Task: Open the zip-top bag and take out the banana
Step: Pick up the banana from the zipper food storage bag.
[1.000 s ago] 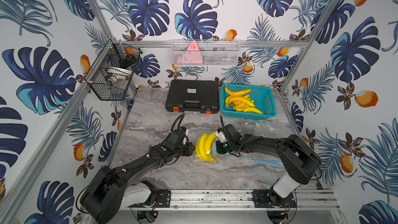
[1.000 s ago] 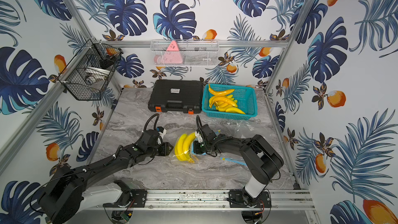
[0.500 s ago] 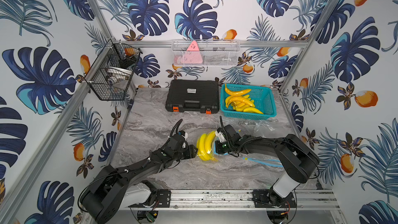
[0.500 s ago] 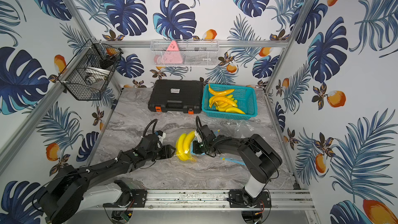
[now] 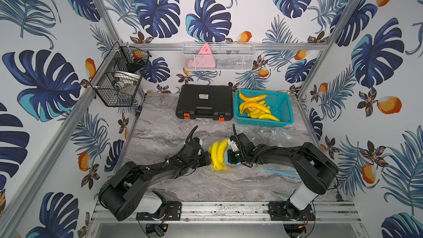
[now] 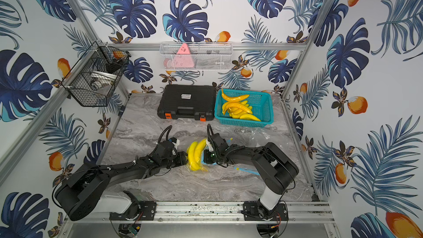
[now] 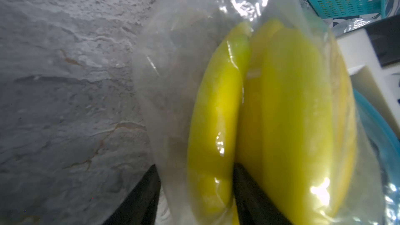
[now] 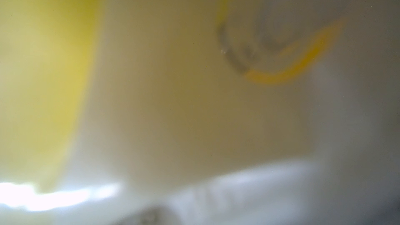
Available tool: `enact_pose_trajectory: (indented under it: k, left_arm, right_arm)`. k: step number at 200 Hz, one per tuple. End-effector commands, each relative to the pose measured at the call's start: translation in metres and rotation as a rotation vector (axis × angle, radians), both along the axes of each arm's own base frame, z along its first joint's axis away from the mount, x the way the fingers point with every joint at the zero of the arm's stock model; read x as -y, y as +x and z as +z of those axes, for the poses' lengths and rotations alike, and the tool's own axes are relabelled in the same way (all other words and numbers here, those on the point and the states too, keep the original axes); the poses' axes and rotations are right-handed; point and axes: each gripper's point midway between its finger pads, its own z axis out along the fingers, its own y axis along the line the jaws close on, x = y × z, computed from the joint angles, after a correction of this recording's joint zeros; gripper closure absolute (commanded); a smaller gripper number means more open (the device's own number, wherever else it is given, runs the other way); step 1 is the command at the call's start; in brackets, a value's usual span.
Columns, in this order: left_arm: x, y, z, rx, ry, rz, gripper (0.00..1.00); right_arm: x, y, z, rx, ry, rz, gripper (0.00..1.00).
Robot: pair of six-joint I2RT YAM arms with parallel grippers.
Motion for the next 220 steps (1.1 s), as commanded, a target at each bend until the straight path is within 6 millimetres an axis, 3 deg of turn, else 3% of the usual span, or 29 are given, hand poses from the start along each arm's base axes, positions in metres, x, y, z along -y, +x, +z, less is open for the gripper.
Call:
enact_pose_trajectory:
  k: [1, 24, 66, 124, 168, 200, 220]
  left_arm:
    - [0.004, 0.001, -0.006, -0.017, -0.008, -0.001, 0.61]
    - [0.006, 0.003, -0.016, -0.029, 0.002, -0.005, 1.00]
    - [-0.014, 0.014, -0.012, 0.009, 0.144, 0.015, 1.00]
    - [-0.056, 0.042, 0.002, 0.069, 0.420, 0.022, 1.00]
    - [-0.071, 0.064, 0.002, 0.100, 0.540, 0.043, 1.00]
    - [-0.081, 0.076, -0.003, 0.124, 0.604, 0.052, 1.00]
    - [-0.089, 0.078, -0.004, 0.140, 0.662, 0.053, 1.00]
  right_arm:
    - [0.000, -0.005, -0.003, -0.028, -0.006, -0.016, 0.72]
    - [0.000, -0.007, -0.004, -0.026, -0.011, -0.018, 0.72]
    - [0.012, -0.011, -0.003, -0.014, -0.064, -0.013, 0.73]
    - [0.021, -0.015, 0.022, -0.018, -0.057, 0.025, 0.73]
    - [0.025, -0.048, 0.029, -0.121, -0.059, 0.175, 0.72]
    - [0.034, -0.066, 0.053, -0.114, -0.036, 0.230, 0.70]
    - [0.050, -0.063, 0.070, -0.059, -0.061, 0.193, 0.70]
